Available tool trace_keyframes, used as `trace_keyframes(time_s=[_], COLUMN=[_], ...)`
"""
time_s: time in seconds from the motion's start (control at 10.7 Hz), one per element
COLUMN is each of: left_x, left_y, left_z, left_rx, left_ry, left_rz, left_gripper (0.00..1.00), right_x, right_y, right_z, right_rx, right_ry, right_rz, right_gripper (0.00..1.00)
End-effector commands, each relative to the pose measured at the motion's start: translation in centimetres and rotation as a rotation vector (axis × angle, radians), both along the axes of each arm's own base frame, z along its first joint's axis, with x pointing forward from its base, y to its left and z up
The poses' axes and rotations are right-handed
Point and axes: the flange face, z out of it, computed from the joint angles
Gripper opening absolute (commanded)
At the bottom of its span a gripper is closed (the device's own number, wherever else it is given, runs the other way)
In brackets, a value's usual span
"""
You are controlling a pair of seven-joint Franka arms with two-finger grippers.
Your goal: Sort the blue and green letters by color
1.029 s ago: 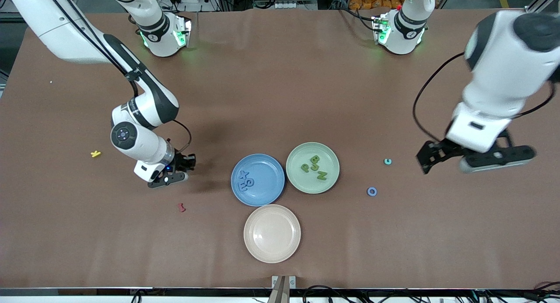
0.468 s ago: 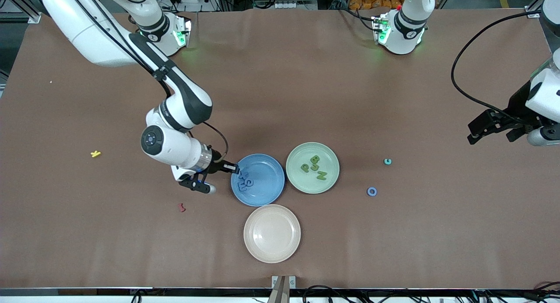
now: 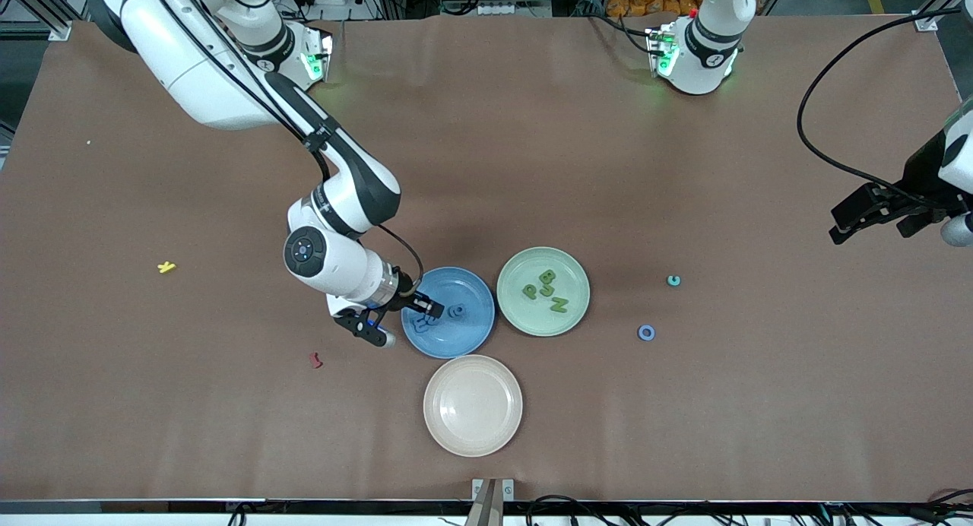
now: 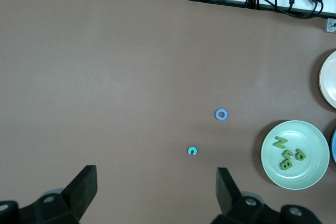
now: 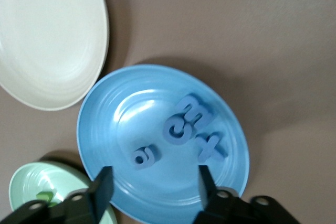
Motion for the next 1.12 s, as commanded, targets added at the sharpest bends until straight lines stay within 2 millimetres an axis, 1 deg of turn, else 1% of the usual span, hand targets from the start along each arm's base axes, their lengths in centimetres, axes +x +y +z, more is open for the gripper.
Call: trace_keyframes(time_s=[0.0, 0.09, 0.19, 0.28, 0.37, 0.47, 0.56, 0.75, 0.94, 1.03], left_x=[-1.0, -0.9, -1.0, -1.2, -1.3, -1.4, -1.5, -1.6, -1.6, -1.6], left_y=[0.3, 0.3, 0.4, 0.6, 0.8, 1.2, 1.2, 1.0, 1.2, 1.3], left_z=[0.4, 0.3, 0.4, 0.6, 0.5, 0.5, 0.7, 0.9, 0.9, 0.9], left_rx=[-0.014, -0.007, -0.001, 0.0, 0.001, -0.003, -0.003, -0.002, 0.001, 0.004], left_ry=[0.022, 0.025, 0.025, 0.025, 0.038, 0.043, 0.042, 0.037, 0.037, 0.037], left_rz=[-0.003, -0.011, -0.011, -0.008, -0.005, 0.003, 0.003, 0.0, 0.001, 0.003], left_gripper=[1.0, 1.0, 1.0, 1.0, 1.0, 1.0, 1.0, 1.0, 1.0, 1.0], right_x=[1.2, 1.0, 1.4, 1.2, 0.8, 0.2, -0.5, -3.4, -5.7, -6.5], right_y=[-2.9, -4.4, -7.9, -10.3, -14.1, -16.8, -18.8, -20.9, -25.7, -26.8], right_z=[-0.7, -0.2, -0.6, 0.3, 0.5, 1.1, 2.1, 4.2, 7.1, 8.5], right_rx=[-0.097, -0.177, -0.241, -0.268, -0.312, -0.341, -0.357, -0.37, -0.37, -0.374], right_ry=[0.013, 0.024, 0.078, 0.084, 0.076, 0.068, 0.052, 0.013, -0.01, -0.022], right_rz=[0.038, 0.132, 0.166, 0.239, 0.303, 0.369, 0.411, 0.456, 0.539, 0.544], right_gripper=[1.0, 1.0, 1.0, 1.0, 1.0, 1.0, 1.0, 1.0, 1.0, 1.0])
